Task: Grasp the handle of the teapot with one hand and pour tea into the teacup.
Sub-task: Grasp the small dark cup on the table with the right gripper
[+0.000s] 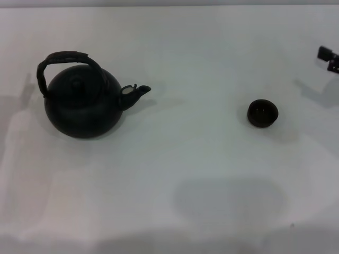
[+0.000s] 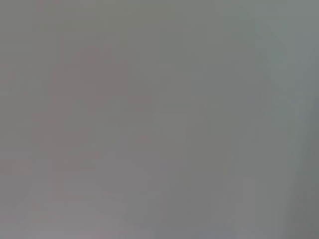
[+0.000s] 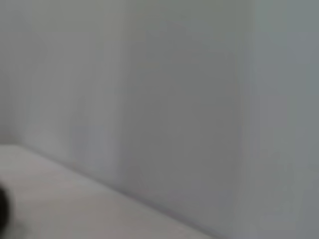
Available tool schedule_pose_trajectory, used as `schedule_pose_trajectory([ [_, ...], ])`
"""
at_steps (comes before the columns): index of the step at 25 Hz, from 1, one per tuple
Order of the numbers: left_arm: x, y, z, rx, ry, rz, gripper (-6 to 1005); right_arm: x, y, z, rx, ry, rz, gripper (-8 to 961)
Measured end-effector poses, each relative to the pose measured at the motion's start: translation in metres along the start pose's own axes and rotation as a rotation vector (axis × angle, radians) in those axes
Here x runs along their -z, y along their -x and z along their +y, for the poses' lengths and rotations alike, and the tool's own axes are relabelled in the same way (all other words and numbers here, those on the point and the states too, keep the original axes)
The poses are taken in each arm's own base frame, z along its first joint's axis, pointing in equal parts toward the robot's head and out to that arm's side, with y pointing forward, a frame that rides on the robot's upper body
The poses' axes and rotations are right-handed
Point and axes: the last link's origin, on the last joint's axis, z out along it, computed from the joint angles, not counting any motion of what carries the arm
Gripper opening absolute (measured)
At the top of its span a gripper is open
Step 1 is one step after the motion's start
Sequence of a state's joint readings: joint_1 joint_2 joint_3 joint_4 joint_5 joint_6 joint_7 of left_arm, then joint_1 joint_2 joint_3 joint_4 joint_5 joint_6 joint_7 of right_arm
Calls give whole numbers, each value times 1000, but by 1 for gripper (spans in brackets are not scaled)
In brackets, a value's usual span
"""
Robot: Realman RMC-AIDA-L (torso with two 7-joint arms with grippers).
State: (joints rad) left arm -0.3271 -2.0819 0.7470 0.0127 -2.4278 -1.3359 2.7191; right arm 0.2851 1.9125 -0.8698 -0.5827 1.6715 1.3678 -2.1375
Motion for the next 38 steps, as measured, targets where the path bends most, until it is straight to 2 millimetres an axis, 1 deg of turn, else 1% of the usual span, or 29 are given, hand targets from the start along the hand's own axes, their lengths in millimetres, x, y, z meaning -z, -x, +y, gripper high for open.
schedule_pose_trajectory([
  [3,0,-2,1,-6,16,12,873,-6,9,5,23,105,57,862],
  [5,0,-3,2,-9,21,16,873,-14,14,9,42,166,93,862],
  [8,0,-3,1,-15,21,16,873,-31,16,17,78,238,141,862],
  [12,0,-4,-2,-22,15,16,873,-51,16,27,106,293,205,862],
  [17,0,-8,-9,-42,2,26,873,-68,17,32,120,326,270,863],
  [23,-2,-8,-11,-41,-13,21,872,-75,13,38,132,350,301,867],
  [31,-5,-9,-10,-42,-9,24,873,-75,3,35,140,317,366,868],
  [38,-5,-7,-9,-38,-15,14,872,-79,-3,39,160,322,396,866],
])
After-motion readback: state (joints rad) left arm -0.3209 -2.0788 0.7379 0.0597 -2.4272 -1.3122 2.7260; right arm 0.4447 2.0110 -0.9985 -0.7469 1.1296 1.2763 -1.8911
